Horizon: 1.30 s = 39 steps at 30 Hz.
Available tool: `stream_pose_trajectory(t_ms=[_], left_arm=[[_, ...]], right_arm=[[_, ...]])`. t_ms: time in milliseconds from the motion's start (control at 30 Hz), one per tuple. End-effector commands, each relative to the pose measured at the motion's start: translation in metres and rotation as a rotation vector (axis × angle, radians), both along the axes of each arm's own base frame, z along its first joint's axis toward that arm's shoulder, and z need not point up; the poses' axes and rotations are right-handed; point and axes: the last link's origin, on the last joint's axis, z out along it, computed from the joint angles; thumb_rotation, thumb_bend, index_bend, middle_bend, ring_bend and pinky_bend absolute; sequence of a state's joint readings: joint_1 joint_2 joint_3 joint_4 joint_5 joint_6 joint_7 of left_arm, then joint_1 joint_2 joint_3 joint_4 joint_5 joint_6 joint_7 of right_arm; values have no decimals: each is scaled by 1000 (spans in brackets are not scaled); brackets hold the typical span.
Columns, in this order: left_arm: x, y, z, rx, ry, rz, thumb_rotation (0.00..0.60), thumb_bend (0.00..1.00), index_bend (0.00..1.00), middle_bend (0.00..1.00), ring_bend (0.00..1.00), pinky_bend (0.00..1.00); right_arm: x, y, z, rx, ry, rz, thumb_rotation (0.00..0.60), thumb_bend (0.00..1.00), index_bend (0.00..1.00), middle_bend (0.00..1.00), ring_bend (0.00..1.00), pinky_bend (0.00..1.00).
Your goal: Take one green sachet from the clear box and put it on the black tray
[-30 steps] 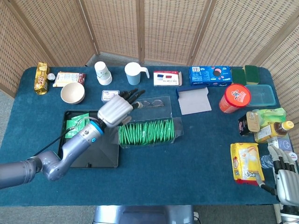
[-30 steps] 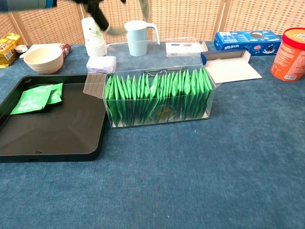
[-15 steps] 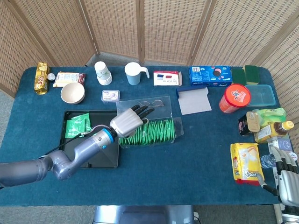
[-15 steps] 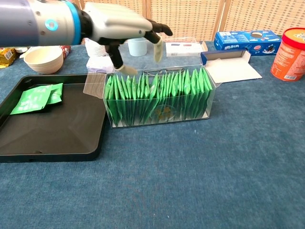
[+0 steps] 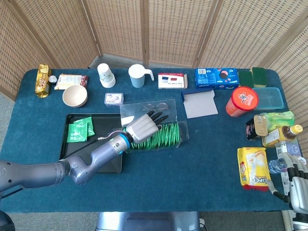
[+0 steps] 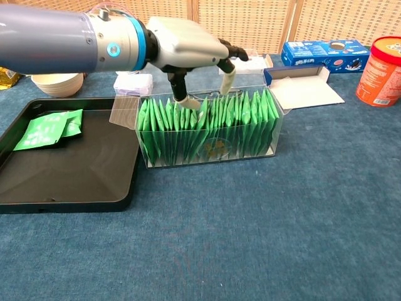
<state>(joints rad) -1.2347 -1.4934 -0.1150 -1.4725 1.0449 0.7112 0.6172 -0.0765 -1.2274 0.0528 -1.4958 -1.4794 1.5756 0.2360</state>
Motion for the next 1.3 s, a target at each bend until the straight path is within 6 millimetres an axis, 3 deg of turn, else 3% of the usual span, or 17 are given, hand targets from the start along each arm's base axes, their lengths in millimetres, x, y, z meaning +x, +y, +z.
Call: stream_pose_trajectory(t_ms=[33, 500, 1300], left_arm=[[1, 0, -6, 1, 20, -1, 600, 294, 334, 0, 0, 129], [5, 1, -18, 20, 46, 14, 600, 283, 405, 0, 0, 129], [1, -3, -11, 58, 112, -9, 600, 261, 375, 0, 0, 108]], right_arm=[[-1, 0, 1, -2, -1, 0, 600, 346, 0, 26, 0, 51], [-3, 3, 1, -12, -13, -2, 600, 345, 0, 26, 0, 51], [-4, 7, 2, -30, -20, 3, 600, 346, 0, 26, 0, 51]])
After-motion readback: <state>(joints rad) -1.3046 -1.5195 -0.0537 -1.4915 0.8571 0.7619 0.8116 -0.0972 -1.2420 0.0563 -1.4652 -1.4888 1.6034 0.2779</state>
